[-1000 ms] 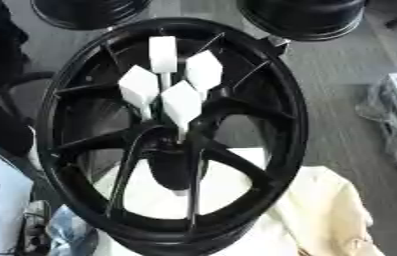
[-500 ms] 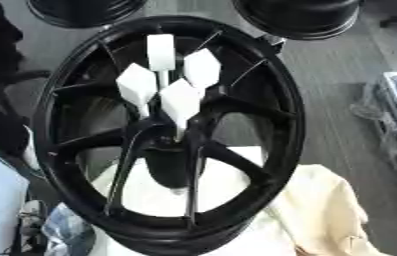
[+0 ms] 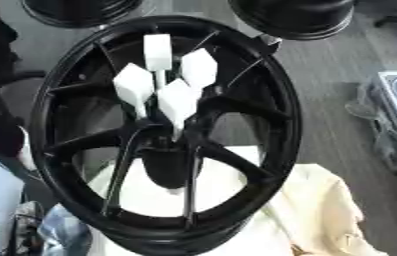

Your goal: Pull the pin out of the wheel hub.

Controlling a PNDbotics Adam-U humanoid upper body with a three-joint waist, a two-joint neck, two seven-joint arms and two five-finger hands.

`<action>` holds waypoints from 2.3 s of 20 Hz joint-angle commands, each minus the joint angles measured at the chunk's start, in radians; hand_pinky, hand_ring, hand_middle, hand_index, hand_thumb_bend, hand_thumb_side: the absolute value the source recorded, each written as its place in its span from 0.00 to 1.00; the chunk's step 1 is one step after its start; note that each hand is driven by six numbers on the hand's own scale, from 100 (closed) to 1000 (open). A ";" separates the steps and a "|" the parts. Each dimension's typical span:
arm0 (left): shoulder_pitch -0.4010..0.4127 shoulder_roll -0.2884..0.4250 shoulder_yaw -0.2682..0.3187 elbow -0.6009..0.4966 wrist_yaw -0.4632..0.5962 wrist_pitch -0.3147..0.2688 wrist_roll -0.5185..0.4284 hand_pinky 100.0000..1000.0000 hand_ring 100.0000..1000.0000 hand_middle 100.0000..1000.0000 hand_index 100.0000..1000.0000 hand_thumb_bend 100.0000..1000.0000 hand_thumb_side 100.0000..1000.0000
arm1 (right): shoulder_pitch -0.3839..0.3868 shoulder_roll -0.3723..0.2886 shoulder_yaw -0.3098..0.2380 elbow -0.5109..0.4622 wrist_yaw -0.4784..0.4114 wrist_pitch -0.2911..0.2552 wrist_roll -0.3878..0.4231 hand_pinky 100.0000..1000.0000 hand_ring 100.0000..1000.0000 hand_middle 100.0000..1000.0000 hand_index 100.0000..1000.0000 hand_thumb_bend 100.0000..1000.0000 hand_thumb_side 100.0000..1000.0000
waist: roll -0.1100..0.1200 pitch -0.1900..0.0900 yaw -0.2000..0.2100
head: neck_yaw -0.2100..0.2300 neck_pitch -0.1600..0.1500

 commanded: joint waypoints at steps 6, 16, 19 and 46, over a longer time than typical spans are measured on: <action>-0.006 0.034 -0.001 -0.009 -0.004 0.002 -0.006 0.71 0.74 0.72 0.68 0.17 0.78 | -0.193 0.140 0.165 0.167 0.075 -0.011 0.133 0.87 0.81 0.78 0.86 0.38 0.25 | -0.002 -0.029 0.003 | -0.018 0.005; -0.008 0.029 -0.003 -0.004 -0.001 0.005 -0.008 0.71 0.74 0.71 0.68 0.17 0.78 | -0.292 0.310 0.247 0.419 0.162 -0.155 0.296 0.89 0.84 0.81 0.89 0.41 0.26 | 0.000 -0.028 0.010 | -0.035 0.010; -0.008 0.024 -0.001 0.000 0.001 0.005 -0.006 0.71 0.74 0.71 0.68 0.17 0.78 | -0.302 0.368 0.234 0.497 0.206 -0.186 0.344 0.90 0.84 0.81 0.89 0.39 0.27 | 0.004 -0.031 0.010 | -0.039 0.017; -0.009 0.011 0.007 0.023 0.007 0.006 -0.008 0.71 0.74 0.72 0.68 0.17 0.79 | -0.334 0.529 0.081 0.811 0.140 -0.279 0.675 0.90 0.81 0.76 0.87 0.45 0.12 | 0.014 -0.030 0.010 | -0.040 0.032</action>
